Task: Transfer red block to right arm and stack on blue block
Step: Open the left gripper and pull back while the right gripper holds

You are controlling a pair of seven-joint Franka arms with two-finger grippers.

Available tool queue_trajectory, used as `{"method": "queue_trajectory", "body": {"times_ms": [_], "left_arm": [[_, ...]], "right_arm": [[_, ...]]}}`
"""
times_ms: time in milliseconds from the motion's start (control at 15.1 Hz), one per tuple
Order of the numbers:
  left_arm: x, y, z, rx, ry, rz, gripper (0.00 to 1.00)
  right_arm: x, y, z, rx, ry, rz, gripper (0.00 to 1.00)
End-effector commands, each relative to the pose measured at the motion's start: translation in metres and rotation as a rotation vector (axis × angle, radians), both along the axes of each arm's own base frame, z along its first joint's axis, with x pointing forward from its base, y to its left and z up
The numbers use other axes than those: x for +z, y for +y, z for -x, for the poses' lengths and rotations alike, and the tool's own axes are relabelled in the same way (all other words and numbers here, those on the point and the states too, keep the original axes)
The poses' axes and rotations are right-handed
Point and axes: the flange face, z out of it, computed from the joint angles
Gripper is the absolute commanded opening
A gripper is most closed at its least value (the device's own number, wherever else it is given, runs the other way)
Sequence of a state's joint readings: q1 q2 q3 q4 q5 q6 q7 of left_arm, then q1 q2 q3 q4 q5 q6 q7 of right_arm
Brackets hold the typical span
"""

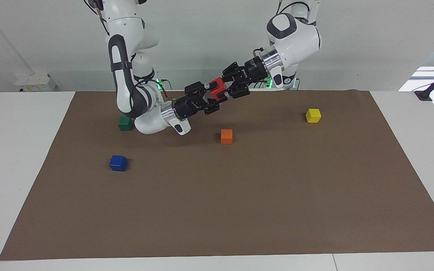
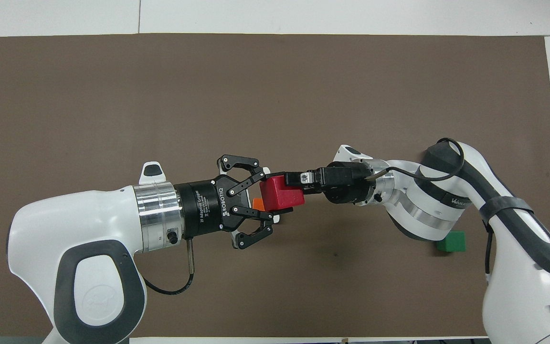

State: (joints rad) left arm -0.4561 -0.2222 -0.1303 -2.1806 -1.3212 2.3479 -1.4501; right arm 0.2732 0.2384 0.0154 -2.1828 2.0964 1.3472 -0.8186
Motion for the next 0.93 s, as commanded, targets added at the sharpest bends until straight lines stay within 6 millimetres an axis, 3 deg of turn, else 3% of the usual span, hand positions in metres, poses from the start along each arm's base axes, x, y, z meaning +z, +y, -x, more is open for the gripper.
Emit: {"method": "queue_trajectory", "body": {"times_ms": [0, 66, 662, 728, 794, 860], "left_arm": [[-0.0021, 0.0, 0.0035, 0.011, -0.011, 0.014, 0.0], [-0.0013, 0.0005, 0.0029, 0.013, -0.012, 0.015, 0.0], [0.0003, 0.0034, -0.0001, 0.022, -0.011, 0.017, 0.0], [0.0041, 0.0046, -0.0027, 0.025, -0.011, 0.023, 0.04], [0.0048, 0.0054, -0.0041, 0.03, -0.006, 0.025, 0.99], [0.0048, 0.0061, -0.0045, 0.033, -0.004, 0.025, 1.0]], "right_arm": [[-0.0009, -0.0004, -0.0078, -0.028, -0.015, 0.007, 0.16], [-0.0016, -0.0007, -0.0082, -0.029, -0.008, 0.012, 0.0], [-0.0004, -0.0008, -0.0112, -0.032, 0.002, 0.022, 0.0], [0.0003, -0.0015, -0.0119, -0.031, 0.004, 0.022, 0.0], [-0.0003, -0.0009, -0.0118, -0.032, 0.006, 0.026, 0.0], [-0.0021, 0.0001, -0.0114, -0.035, 0.01, 0.034, 0.0]]}}
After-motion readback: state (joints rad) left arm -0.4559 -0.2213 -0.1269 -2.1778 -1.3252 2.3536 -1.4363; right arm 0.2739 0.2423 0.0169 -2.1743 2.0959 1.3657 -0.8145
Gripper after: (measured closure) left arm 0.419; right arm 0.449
